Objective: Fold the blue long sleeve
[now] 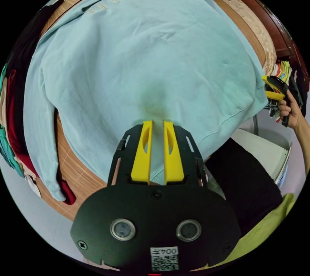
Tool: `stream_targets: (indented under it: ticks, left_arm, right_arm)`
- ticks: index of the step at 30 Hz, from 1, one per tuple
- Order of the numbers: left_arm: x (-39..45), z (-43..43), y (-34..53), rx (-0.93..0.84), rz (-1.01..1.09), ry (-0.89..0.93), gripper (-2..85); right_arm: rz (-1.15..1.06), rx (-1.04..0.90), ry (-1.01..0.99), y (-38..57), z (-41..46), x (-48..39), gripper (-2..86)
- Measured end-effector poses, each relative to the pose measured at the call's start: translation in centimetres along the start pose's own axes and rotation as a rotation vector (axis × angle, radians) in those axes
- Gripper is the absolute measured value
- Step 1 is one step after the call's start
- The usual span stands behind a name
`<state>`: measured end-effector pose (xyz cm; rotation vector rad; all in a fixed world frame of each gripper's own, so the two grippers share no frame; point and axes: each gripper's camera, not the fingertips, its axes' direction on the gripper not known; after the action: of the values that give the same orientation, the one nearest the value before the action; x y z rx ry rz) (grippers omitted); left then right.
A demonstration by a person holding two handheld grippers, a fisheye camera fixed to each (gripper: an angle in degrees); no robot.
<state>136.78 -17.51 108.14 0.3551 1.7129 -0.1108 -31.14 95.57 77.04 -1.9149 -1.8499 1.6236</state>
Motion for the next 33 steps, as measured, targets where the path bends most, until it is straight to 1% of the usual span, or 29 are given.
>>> stream_targets:
  ticks: [1,4,8,10,11,13,15,16,17,19,20,21,22,23,24,25,28,31,33]
  left_arm:
    - [0.1,0.0,-0.2,-0.005,-0.005,0.000,1.7]
    - [0.1,0.0,-0.8,-0.011,-0.069,0.006,1.5]
    - [0.1,-0.1,-1.1,-0.003,-0.136,0.007,1.3]
    - [-0.1,-0.1,-1.4,-0.009,-0.159,0.012,1.2]
    - [-0.3,-0.1,-1.6,-0.012,-0.172,0.015,1.2]
    - [-0.5,-0.1,-1.8,-0.017,-0.183,0.014,1.1]
    - [-0.7,-0.1,-2.2,-0.025,-0.176,0.004,1.1]
    - [-0.8,-0.1,-2.3,-0.027,-0.175,0.002,1.1]
    - [-0.9,-0.1,-2.3,-0.026,-0.172,-0.001,1.1]
    - [-1.3,-0.1,-2.3,-0.020,-0.176,-0.001,1.2]
    - [-1.7,-0.1,-2.2,-0.014,-0.183,0.002,1.2]
    - [-2.0,-0.1,-2.1,-0.007,-0.191,0.006,1.2]
    - [-2.2,-0.1,-2.1,-0.005,-0.194,0.009,1.2]
    - [-2.7,-0.1,-2.0,0.000,-0.202,0.014,1.2]
    - [-3.1,0.0,-1.9,0.005,-0.211,0.020,1.2]
    - [-3.3,-0.1,-1.8,0.008,-0.214,0.023,1.2]
    - [-5.0,-0.2,-1.3,0.029,-0.235,0.069,1.4]
    - [-8.1,-0.2,-0.4,0.051,-0.312,0.192,1.8]
    - [-10.3,-1.0,1.0,0.115,-0.370,0.258,2.4]
  right_arm:
    - [-0.002,-0.021,0.100,-0.2,0.9,-1.3,13.6]
    - [-0.059,-0.073,0.218,-0.3,1.7,-4.4,7.5]
    - [-0.244,-0.087,0.311,0.5,0.3,-8.9,5.4]
    - [-0.399,-0.027,0.413,0.5,-2.4,-12.3,5.1]
    - [-0.440,0.002,0.453,0.3,-3.3,-13.1,5.1]
    - [-0.570,0.152,0.649,-1.6,-6.7,-15.6,5.4]
    - [-0.585,0.239,0.758,-4.7,-8.9,-16.3,5.9]
    - [-0.563,0.255,0.772,-7.4,-10.0,-16.3,6.7]
    - [-0.551,0.249,0.768,-8.7,-10.4,-16.2,7.1]
    - [-0.437,0.208,0.769,-13.3,-11.1,-15.5,7.7]
    - [-0.405,0.217,0.759,-13.9,-11.3,-15.4,7.8]
    - [-0.401,0.227,0.694,-13.8,-11.4,-15.6,8.5]
    - [-0.452,0.212,0.590,-12.7,-10.9,-16.0,9.8]
    - [-0.476,0.199,0.538,-11.9,-10.3,-16.1,9.8]
    - [-0.519,0.143,0.430,-10.1,-8.6,-16.1,9.9]
    - [-0.557,0.044,0.331,-8.2,-6.0,-15.8,10.0]
    - [-0.607,-0.149,0.220,-2.7,0.9,-14.4,10.1]
    - [-0.617,-0.251,0.170,1.7,5.7,-12.8,10.1]
    - [-0.611,-0.269,0.124,3.3,7.2,-12.0,10.5]
